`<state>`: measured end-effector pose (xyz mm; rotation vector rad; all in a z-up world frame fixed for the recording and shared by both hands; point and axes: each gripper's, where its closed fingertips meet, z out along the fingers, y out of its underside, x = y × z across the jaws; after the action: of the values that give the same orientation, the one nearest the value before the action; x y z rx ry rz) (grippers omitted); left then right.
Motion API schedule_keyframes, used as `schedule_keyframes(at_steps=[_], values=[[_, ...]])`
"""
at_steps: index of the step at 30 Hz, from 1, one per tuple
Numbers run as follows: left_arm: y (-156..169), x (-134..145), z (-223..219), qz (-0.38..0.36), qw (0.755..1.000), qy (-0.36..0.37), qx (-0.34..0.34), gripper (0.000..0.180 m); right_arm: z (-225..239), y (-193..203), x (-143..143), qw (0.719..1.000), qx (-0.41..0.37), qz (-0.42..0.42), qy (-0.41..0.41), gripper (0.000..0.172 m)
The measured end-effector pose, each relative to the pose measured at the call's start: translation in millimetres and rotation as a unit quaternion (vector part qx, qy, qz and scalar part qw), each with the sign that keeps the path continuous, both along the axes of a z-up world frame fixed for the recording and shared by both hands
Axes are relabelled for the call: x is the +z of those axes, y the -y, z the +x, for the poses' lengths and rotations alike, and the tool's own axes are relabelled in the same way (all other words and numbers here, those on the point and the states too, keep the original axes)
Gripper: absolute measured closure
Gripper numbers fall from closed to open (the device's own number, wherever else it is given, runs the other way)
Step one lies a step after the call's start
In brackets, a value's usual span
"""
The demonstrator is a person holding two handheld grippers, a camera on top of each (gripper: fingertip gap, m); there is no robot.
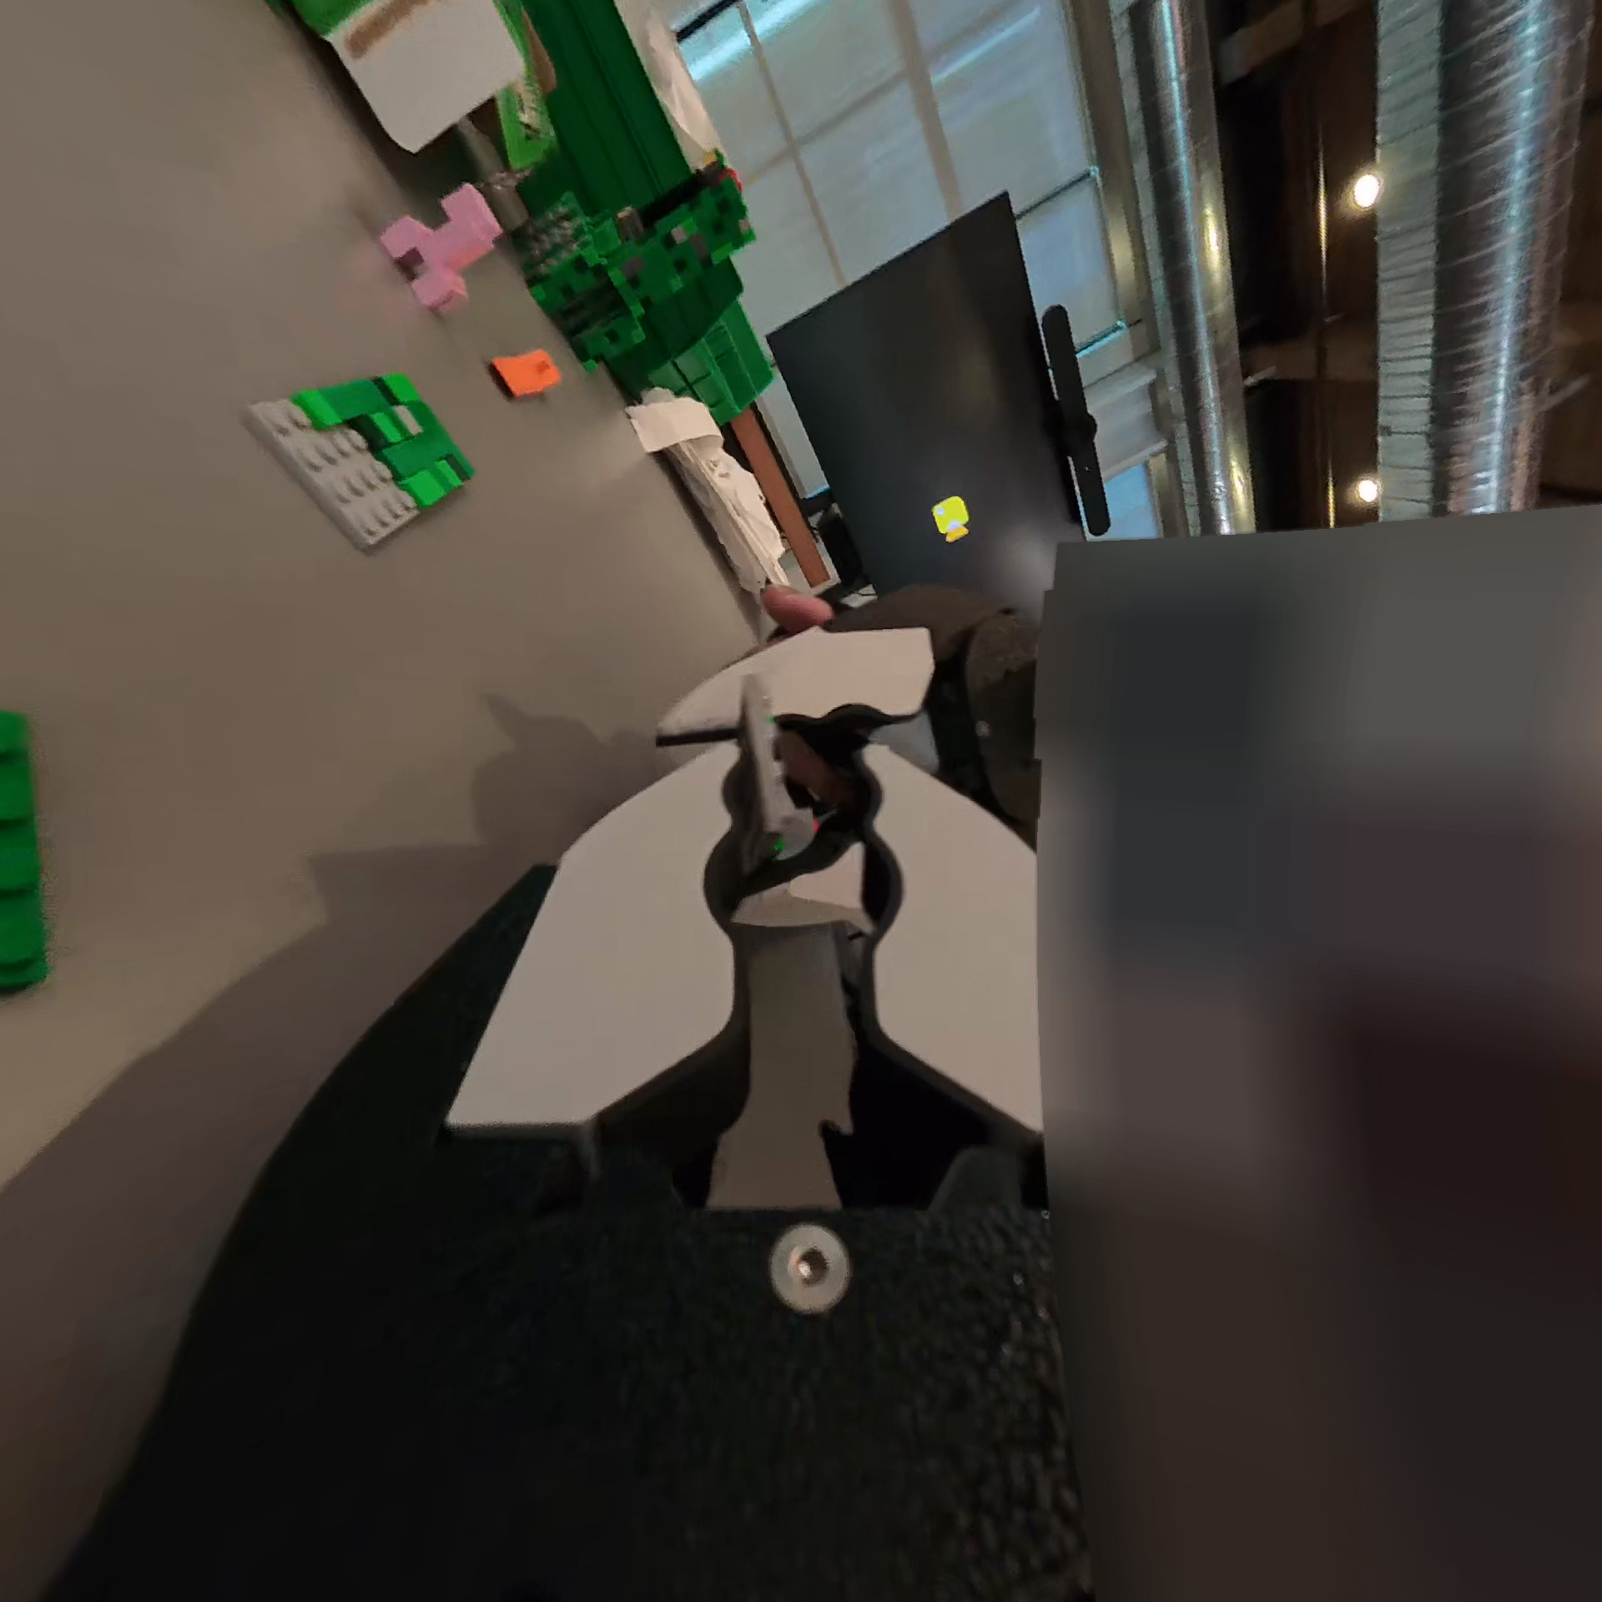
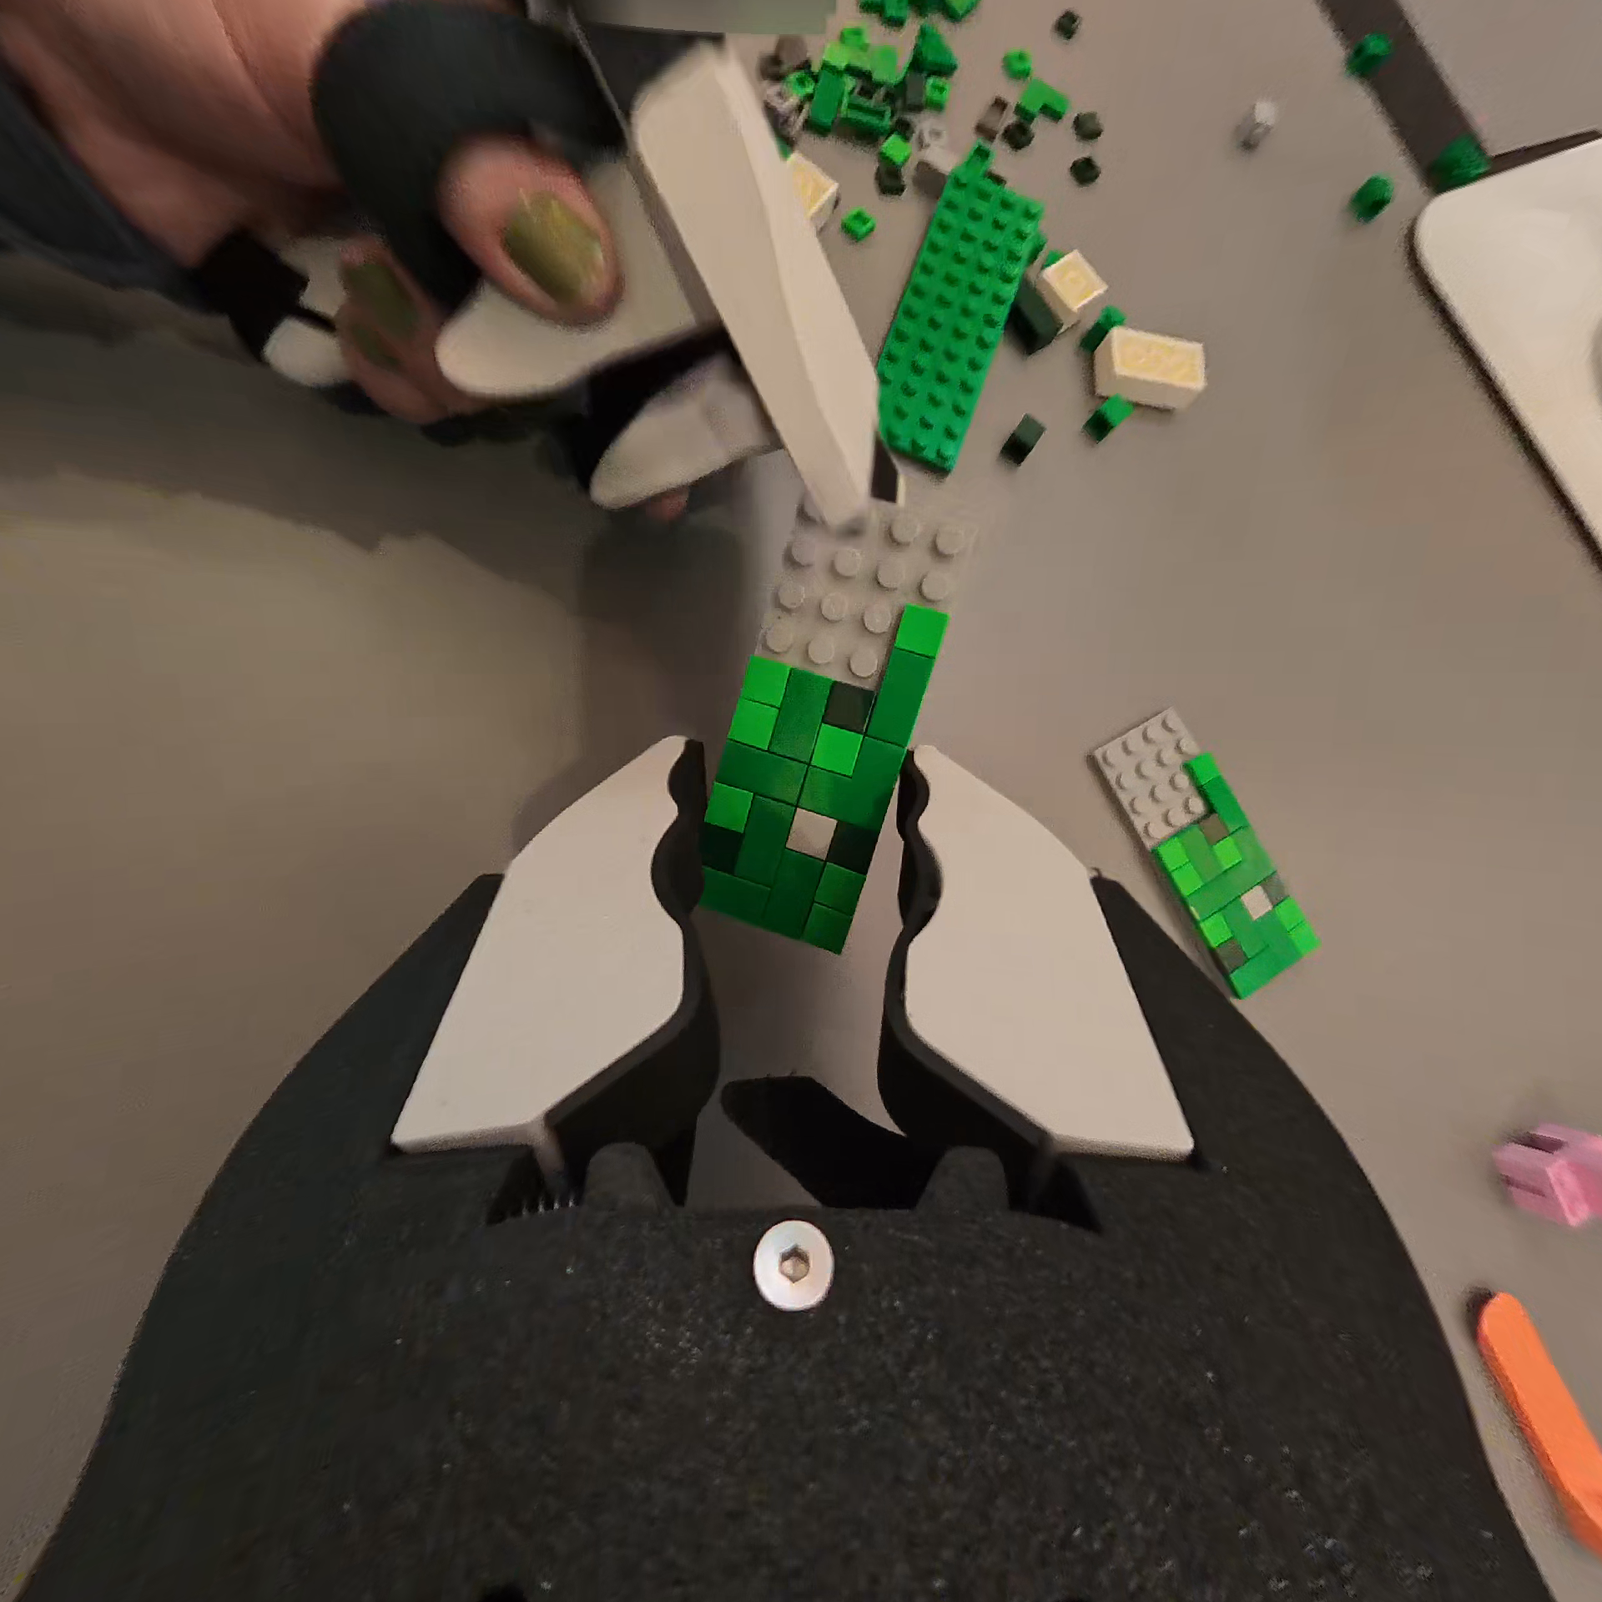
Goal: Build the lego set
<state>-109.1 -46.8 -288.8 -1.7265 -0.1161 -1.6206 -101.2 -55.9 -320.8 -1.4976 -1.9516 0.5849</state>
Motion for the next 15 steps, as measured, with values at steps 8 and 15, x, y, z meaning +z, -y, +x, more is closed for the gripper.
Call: schedule_keyframes(at_steps=[8, 15], values=[[-2.7, 21.0, -33.2, 0.107, 0.981, -0.131, 0.094, 0.133, 40.7, -61.4, -26.7, 0.980, 0.131, -0.032, 0.147, 0.130], [-8.2, 21.7, -66.6, 0.161, 0.931, -0.260, 0.201, 0.124, 43.0, -73.2, -36.4, 0.941, 0.262, -0.004, 0.214, 0.121]])
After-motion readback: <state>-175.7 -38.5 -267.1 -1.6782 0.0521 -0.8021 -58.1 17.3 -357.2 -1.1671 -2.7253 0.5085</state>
